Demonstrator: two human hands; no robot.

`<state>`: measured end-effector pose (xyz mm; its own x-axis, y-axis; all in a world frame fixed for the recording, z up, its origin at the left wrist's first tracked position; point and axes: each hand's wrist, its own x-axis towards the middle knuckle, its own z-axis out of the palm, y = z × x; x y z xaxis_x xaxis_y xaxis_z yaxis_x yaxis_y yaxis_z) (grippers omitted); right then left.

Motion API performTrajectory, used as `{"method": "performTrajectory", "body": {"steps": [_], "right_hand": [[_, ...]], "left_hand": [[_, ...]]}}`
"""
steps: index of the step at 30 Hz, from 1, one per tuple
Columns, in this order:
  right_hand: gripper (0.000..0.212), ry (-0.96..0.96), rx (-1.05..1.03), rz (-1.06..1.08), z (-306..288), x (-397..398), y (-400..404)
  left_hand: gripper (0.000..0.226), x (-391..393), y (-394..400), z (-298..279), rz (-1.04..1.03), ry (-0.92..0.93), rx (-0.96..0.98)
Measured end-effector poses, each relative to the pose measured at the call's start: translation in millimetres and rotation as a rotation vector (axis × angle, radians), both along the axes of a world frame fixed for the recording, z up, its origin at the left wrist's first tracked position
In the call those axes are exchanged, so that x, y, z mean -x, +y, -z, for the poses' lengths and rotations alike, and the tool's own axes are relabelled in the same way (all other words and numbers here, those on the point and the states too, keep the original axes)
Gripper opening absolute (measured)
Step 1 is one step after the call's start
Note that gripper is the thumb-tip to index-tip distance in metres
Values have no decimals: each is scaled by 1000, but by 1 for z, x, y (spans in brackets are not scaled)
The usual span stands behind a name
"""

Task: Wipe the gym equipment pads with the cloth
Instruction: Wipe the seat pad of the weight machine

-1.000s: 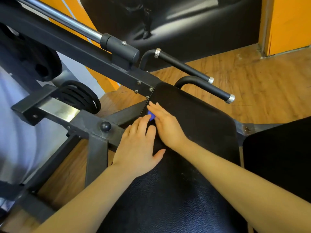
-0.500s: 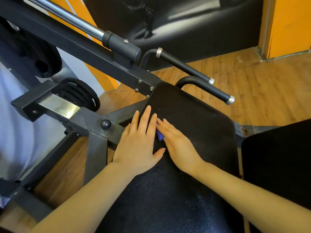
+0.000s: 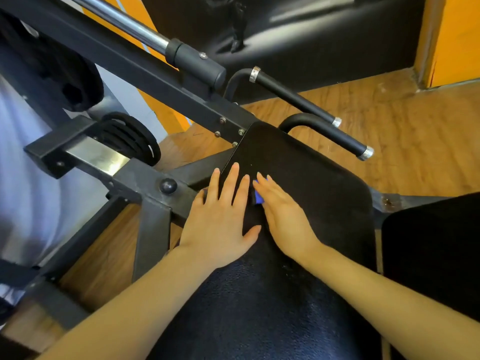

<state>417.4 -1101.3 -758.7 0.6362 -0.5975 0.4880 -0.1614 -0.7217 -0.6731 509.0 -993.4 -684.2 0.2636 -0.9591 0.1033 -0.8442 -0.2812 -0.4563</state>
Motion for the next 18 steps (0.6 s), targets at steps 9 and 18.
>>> {"method": "performTrajectory", "body": {"steps": [9, 18], "right_hand": [[50, -23, -104, 61, -37, -57, -36], [54, 98, -57, -31, 9, 22, 7]], "left_hand": [[96, -1, -2, 2, 30, 8, 46], [96, 1, 0, 1, 16, 22, 39]]}}
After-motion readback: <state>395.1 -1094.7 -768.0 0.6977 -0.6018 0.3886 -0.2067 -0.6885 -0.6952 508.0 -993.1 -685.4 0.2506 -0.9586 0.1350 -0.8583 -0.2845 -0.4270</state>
